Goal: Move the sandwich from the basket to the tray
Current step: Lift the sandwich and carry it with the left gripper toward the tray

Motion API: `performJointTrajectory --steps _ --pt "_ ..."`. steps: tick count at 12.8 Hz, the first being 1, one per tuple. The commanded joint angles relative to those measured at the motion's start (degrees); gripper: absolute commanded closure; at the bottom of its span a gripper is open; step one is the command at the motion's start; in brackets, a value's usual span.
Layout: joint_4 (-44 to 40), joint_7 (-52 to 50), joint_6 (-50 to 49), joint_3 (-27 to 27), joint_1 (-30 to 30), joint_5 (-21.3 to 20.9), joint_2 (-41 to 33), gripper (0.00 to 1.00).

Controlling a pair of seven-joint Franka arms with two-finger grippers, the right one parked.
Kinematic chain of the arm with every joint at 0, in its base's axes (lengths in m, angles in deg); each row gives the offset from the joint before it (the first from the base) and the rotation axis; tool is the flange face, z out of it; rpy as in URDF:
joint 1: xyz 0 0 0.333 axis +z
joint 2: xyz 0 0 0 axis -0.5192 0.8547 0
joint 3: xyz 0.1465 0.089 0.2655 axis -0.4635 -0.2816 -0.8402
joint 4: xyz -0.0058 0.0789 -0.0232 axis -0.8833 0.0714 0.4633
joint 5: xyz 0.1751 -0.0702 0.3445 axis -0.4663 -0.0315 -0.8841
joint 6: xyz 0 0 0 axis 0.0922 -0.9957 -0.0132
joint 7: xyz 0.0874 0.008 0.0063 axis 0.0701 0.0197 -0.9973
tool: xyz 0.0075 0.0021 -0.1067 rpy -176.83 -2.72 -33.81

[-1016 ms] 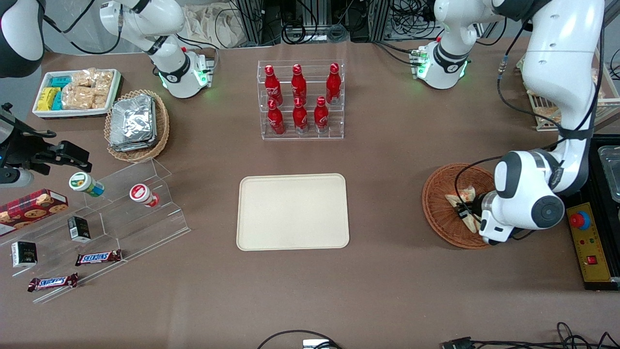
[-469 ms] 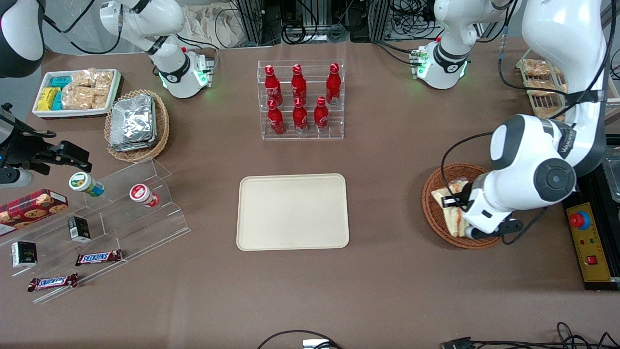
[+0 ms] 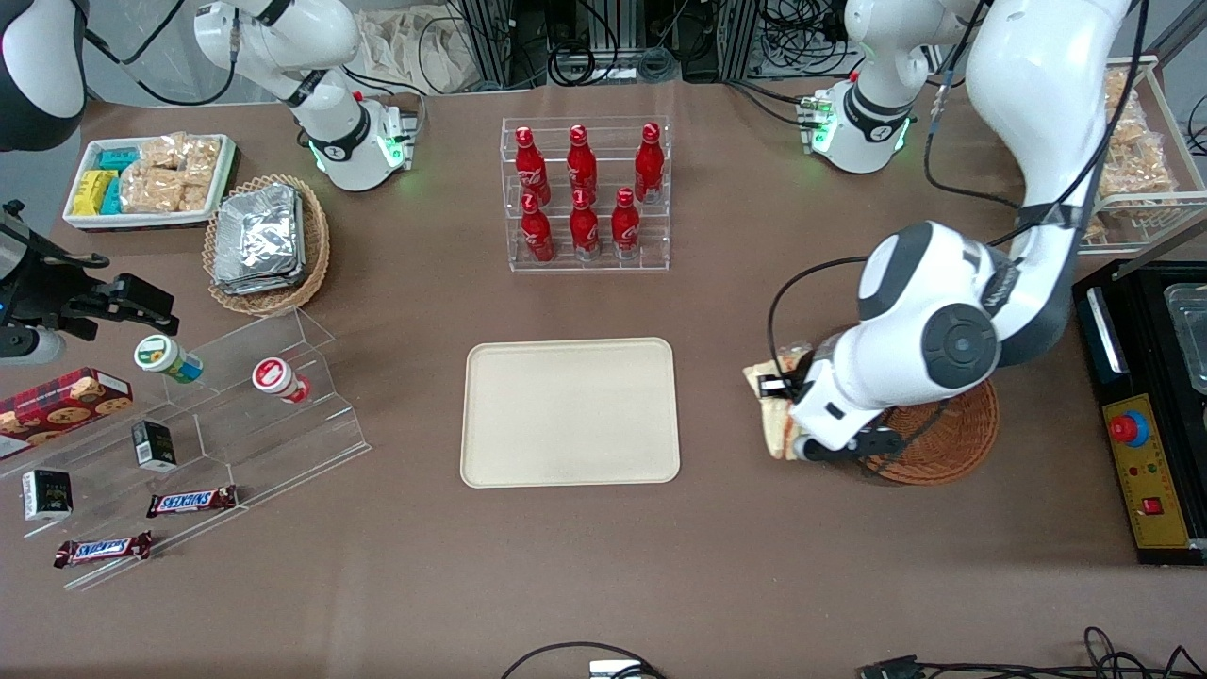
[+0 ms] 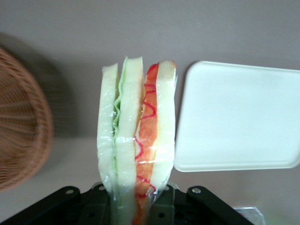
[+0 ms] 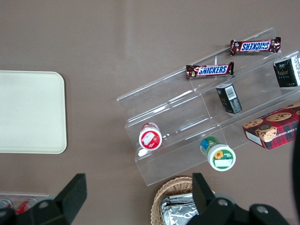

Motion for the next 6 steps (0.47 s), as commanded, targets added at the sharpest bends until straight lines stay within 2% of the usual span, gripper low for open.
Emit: performJointTrajectory --steps 1,6 --pt "-5.1 -1.3 -0.3 3.7 -0.1 0.1 5.2 1.00" --pt "-5.3 -2.5 7.3 4.4 -5.9 -0.4 11.3 1.00"
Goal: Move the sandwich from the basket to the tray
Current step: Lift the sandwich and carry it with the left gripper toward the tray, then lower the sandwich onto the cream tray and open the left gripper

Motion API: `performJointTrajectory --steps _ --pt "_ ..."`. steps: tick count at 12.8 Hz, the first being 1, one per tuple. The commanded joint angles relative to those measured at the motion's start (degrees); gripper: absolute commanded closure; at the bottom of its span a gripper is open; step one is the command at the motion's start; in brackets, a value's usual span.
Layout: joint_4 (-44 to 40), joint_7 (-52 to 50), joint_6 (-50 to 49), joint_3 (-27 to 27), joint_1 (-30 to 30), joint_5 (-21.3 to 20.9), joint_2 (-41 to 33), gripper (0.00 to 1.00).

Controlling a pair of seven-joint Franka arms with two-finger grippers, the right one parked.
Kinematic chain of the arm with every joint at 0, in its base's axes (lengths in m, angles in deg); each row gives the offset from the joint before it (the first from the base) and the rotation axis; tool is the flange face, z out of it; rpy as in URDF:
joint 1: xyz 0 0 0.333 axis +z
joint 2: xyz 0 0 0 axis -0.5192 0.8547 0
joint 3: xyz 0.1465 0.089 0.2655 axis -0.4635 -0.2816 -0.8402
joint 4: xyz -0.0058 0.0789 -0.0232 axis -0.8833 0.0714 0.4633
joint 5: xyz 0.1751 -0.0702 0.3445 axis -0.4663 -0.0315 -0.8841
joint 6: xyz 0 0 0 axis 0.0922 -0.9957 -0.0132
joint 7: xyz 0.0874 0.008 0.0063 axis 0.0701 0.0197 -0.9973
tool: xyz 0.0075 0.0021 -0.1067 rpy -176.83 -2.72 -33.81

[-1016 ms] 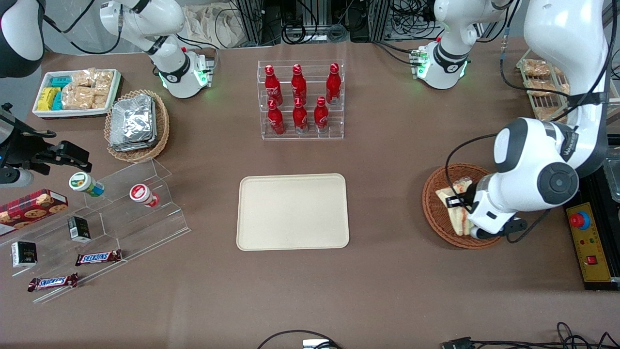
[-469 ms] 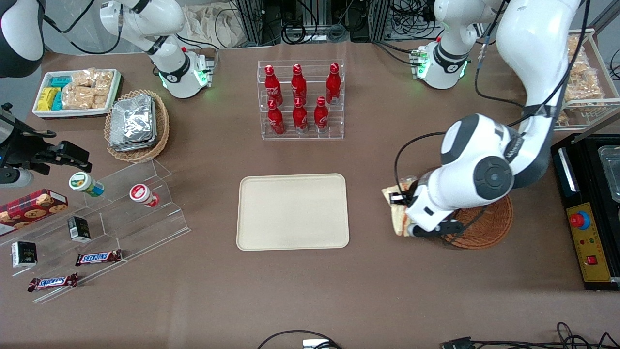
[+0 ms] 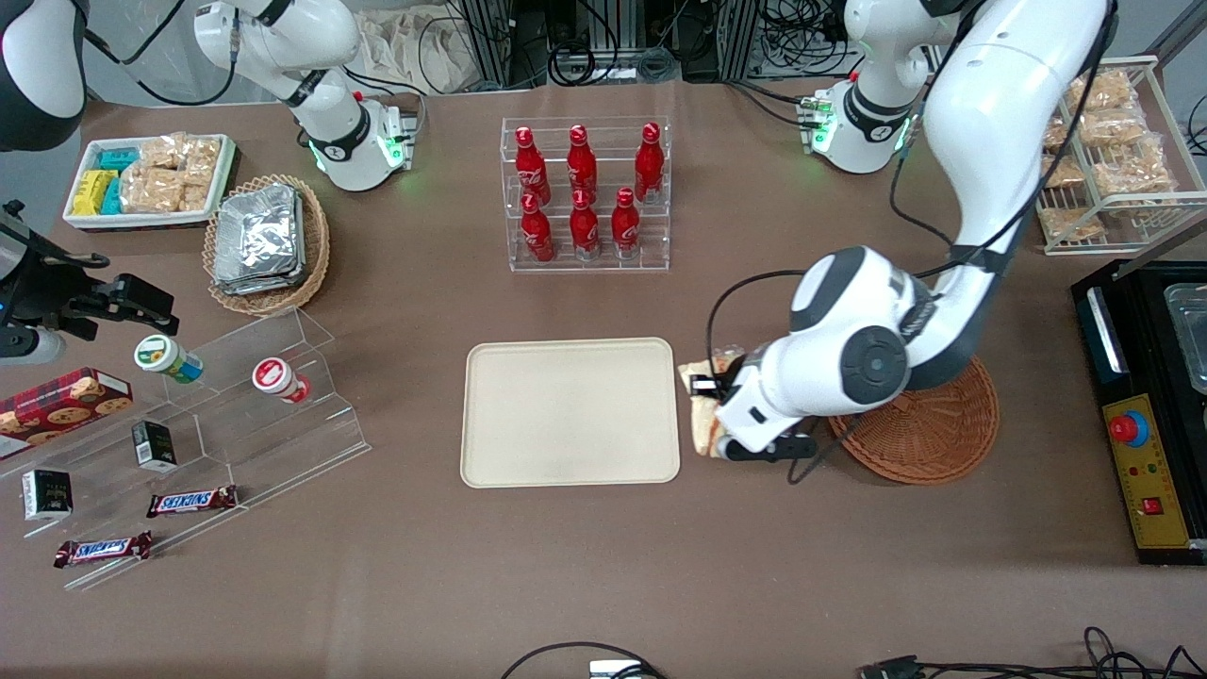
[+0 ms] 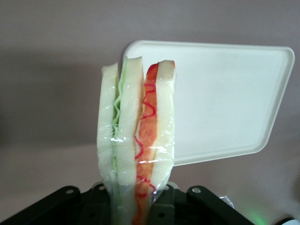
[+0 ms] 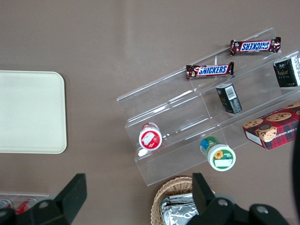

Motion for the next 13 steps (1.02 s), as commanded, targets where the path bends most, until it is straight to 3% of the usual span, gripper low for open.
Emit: performJointTrajectory --steps 1,4,7,10,11,12,13 --pt "-2.6 -1.4 2.6 0.1 -2.8 -0.4 5.8 1.00" --pt "-2.5 -1.3 6.6 -0.5 -5.1 -1.0 10.5 1.00" --pt "-2.4 -1.1 8.1 -0.4 -5.7 -5.3 13.4 1.00" --pt "-2.4 -1.4 8.7 -2.1 -7.9 -5.5 14.4 0.99" --pt "-2.5 -1.3 8.7 -2.1 -7.9 -5.4 14.4 0.88" --pt "-2.4 -1.1 8.7 -2.1 -7.9 -5.5 14.4 0.20" --pt "-2.5 -1.1 8.8 -2.2 -7.9 -6.9 14.2 0.00"
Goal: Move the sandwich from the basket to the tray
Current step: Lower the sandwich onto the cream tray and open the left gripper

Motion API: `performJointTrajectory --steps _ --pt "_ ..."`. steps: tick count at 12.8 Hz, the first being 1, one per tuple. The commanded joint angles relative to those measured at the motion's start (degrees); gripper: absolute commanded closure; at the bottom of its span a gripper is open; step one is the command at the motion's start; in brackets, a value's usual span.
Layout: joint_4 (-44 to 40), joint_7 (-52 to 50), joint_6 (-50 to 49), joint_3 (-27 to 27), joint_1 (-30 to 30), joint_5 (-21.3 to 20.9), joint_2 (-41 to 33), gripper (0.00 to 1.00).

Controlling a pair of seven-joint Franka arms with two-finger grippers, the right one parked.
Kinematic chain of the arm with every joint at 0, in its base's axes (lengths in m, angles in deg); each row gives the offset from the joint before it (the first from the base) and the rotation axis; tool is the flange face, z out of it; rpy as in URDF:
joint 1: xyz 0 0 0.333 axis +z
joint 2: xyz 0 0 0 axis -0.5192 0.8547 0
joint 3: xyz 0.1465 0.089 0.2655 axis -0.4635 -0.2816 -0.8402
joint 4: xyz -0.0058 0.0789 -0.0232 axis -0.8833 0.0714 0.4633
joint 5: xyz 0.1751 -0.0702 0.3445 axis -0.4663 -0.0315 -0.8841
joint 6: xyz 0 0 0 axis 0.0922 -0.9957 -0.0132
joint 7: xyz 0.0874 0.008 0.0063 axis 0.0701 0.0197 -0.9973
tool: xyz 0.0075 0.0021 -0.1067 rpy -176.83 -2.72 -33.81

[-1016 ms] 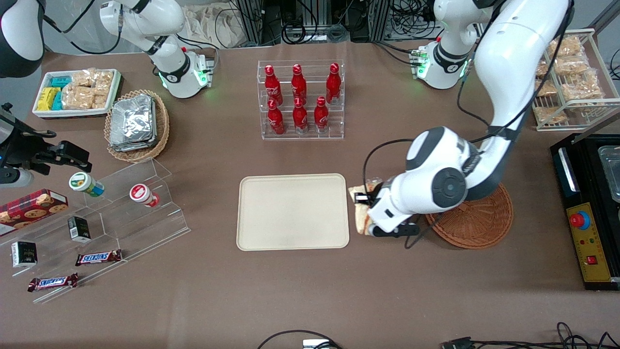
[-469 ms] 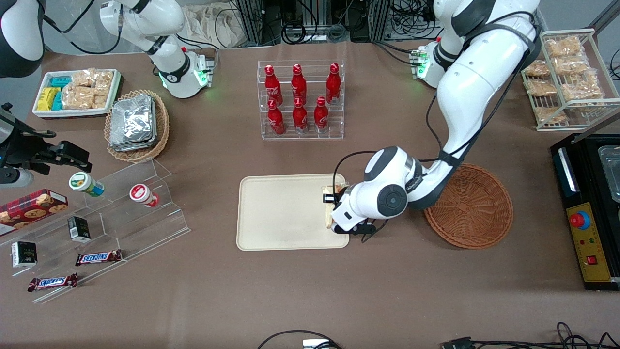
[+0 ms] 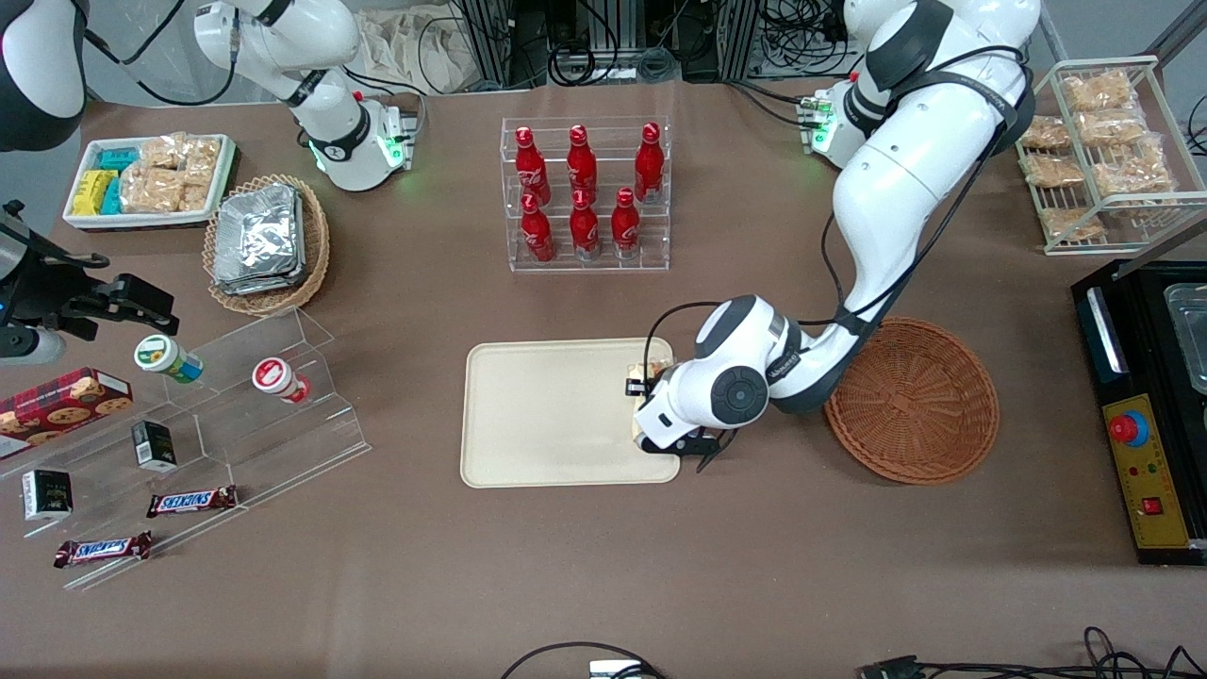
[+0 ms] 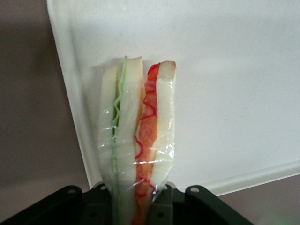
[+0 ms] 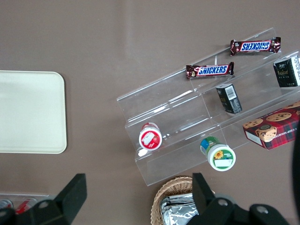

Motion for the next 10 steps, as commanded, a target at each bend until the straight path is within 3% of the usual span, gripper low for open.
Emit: performJointTrajectory --steps 1,8,10 --pt "-2.0 -0.4 -0.1 -0.7 -0.9 -2.9 0.4 0.00" --pt "-1.8 -0.7 -1.5 -0.6 3.0 -2.7 -6.4 0.00" --pt "-1.8 -0.7 -7.7 -0.6 4.7 -3.0 -11.0 0.00"
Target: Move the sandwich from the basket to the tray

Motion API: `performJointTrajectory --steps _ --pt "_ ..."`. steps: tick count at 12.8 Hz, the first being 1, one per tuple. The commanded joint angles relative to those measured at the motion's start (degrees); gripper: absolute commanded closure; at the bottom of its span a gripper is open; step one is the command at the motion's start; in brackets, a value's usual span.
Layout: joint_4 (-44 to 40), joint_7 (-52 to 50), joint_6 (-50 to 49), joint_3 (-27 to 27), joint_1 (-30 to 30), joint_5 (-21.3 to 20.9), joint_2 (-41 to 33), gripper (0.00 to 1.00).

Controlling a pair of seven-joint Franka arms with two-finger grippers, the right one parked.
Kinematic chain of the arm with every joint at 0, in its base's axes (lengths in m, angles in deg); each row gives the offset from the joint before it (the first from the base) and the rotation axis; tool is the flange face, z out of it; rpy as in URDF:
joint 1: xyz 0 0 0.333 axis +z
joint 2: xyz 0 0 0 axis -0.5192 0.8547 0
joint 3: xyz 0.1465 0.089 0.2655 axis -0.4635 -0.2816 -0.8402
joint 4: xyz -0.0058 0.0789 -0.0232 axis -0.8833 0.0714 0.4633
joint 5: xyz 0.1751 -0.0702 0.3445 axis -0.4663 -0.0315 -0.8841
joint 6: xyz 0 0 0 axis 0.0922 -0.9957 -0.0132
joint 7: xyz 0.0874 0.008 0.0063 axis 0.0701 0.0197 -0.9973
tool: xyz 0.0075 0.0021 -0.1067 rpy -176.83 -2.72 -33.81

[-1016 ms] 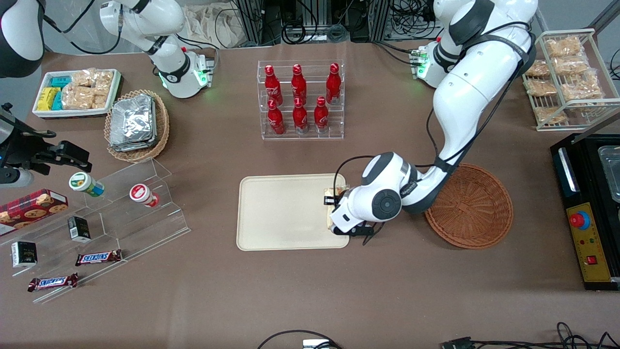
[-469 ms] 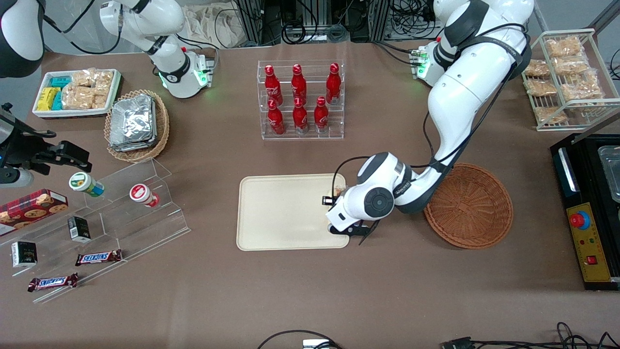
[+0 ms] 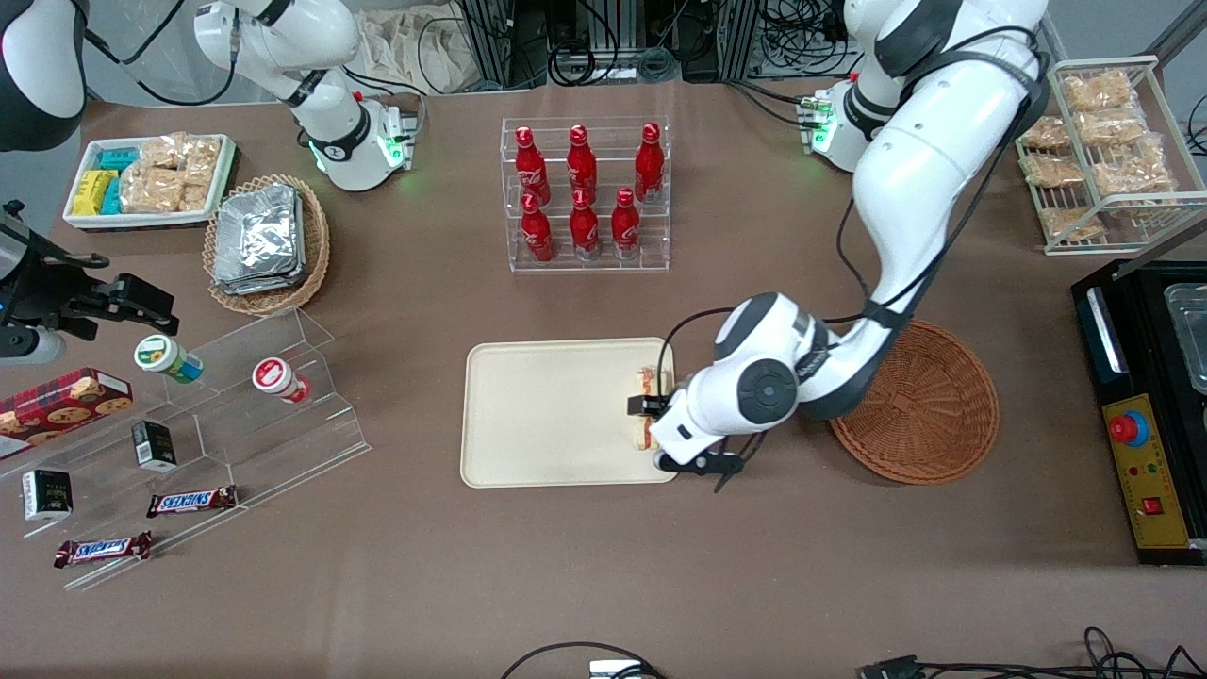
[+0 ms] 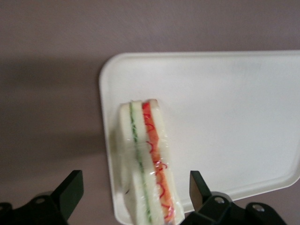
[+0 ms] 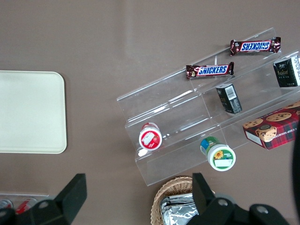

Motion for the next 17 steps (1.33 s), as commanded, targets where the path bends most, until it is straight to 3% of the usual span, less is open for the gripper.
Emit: performJointTrajectory --steps 1,4,6,9,12,17 --pt "1.4 -0.5 -8.7 -0.4 2.5 -1.2 -8.6 0.00" --pt "1.8 3.9 -23.1 -0.3 11.0 -3.8 -16.2 0.00" --pt "1.7 18.0 -29.8 -0.4 15.2 -6.7 -22.3 0.00" --pt "1.3 21.4 -35.1 -0.4 20.9 -6.0 -29.9 0.00" --pt "1.3 21.3 -40.7 -0.5 22.3 -6.1 -35.1 0.00" --pt "3.6 21.4 -42.8 -0.5 22.9 -5.7 -36.0 0.00"
